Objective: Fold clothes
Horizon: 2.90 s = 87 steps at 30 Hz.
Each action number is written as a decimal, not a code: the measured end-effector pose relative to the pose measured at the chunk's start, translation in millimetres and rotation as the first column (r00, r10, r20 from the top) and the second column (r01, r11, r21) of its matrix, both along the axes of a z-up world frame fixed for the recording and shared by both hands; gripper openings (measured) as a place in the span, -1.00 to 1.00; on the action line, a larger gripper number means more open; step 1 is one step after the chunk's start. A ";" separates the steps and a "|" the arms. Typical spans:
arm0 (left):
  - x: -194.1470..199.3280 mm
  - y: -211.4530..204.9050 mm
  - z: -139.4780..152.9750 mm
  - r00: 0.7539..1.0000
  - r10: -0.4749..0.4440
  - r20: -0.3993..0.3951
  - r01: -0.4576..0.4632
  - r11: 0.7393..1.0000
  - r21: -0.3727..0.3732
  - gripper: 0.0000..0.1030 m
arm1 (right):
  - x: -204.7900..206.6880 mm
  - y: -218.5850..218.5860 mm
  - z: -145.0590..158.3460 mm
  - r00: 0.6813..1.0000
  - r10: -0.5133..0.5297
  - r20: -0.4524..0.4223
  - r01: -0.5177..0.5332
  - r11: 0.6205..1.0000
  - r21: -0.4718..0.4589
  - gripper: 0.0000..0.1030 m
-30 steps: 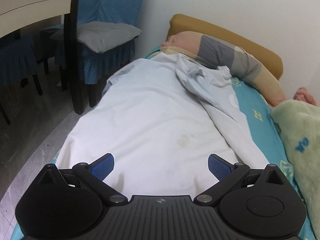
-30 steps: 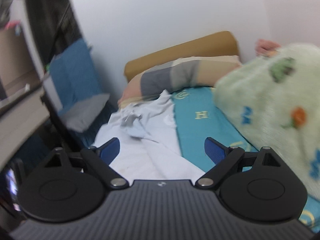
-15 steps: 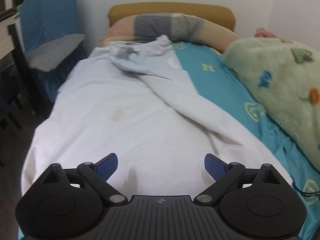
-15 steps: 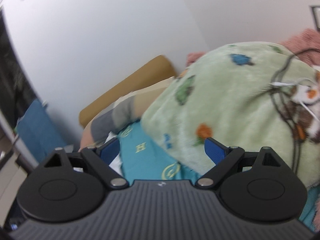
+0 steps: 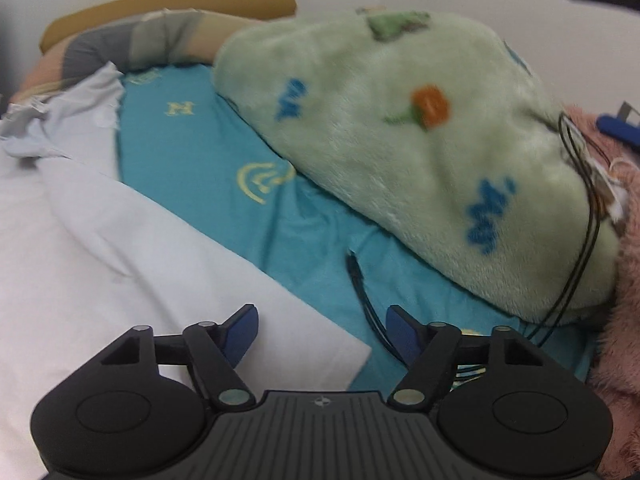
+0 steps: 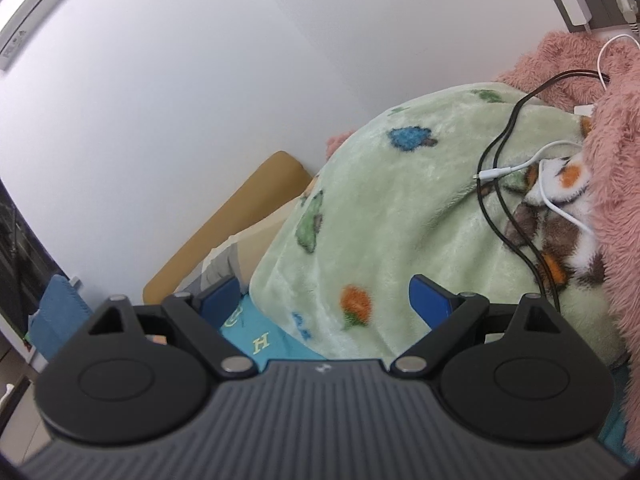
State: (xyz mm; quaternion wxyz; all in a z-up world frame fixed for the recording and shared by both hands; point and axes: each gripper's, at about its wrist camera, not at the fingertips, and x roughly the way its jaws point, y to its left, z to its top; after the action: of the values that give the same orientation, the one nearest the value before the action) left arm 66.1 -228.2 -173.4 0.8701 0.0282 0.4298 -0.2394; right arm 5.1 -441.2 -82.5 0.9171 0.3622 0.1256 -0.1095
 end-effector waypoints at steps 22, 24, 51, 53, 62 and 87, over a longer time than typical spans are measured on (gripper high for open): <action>-43.0 76.0 60.7 0.990 0.126 0.070 -0.113 0.980 -0.166 -0.86 | 0.3 5.5 -2.7 0.997 0.060 0.058 -0.061 0.998 0.010 0.80; -56.5 107.0 82.0 0.984 0.175 0.027 -0.164 0.960 -0.227 -0.87 | -0.6 12.0 1.6 0.994 0.085 0.065 -0.085 0.996 -0.008 0.80; -44.3 222.0 65.3 0.842 0.469 -0.268 -0.487 0.873 -0.004 0.13 | 27.4 135.4 -0.1 0.897 0.415 -0.155 -0.442 0.863 -0.246 0.80; -32.1 220.8 56.1 0.842 0.472 -0.261 -0.486 0.874 0.014 0.13 | 30.4 139.0 -3.0 0.892 0.423 -0.162 -0.451 0.859 -0.242 0.80; -10.5 222.3 19.0 0.838 0.446 -0.316 -0.468 0.884 0.006 -0.38 | 42.1 151.0 -12.2 0.877 0.448 -0.175 -0.478 0.850 -0.222 0.81; -18.4 228.3 54.4 0.862 0.472 -0.186 -0.475 0.879 0.027 0.02 | 46.0 167.1 -15.2 0.864 0.471 -0.178 -0.501 0.834 -0.229 0.80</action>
State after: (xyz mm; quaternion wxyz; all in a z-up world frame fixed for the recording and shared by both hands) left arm 47.8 0.1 -119.0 0.8582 -0.1093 0.5010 -0.0243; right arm 51.1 -274.1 -97.7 0.9463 0.1843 0.2497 0.0908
